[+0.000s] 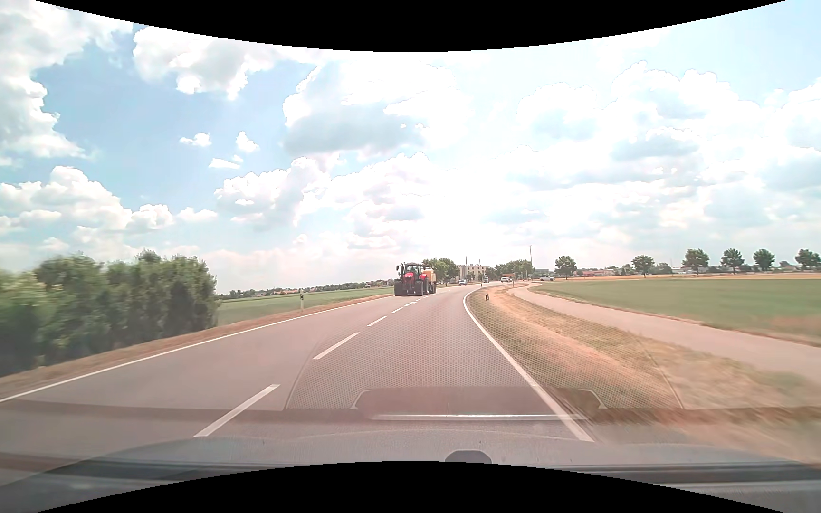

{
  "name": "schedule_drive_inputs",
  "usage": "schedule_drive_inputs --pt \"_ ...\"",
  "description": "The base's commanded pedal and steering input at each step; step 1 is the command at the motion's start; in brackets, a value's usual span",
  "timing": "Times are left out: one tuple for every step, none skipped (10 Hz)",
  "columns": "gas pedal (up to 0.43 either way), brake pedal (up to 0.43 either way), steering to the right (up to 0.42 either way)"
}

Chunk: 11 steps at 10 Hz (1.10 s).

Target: Follow the waypoints while adhering to traffic rules and regulations

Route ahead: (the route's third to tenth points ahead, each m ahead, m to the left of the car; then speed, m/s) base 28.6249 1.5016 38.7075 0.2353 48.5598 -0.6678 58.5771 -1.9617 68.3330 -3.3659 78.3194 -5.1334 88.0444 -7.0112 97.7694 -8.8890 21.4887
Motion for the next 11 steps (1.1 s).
schedule_drive_inputs --pt "0.118 0.000 0.017" --pt "0.118 0.000 0.017" --pt "0.118 0.000 0.016" --pt "0.110 0.000 0.016" --pt "0.087 0.000 0.016" --pt "0.087 0.000 0.014" --pt "0.087 0.000 0.013" --pt "0.087 0.000 0.013" --pt "0.087 0.000 0.012" --pt "0.087 0.000 0.011" --pt "0.087 0.000 0.010"
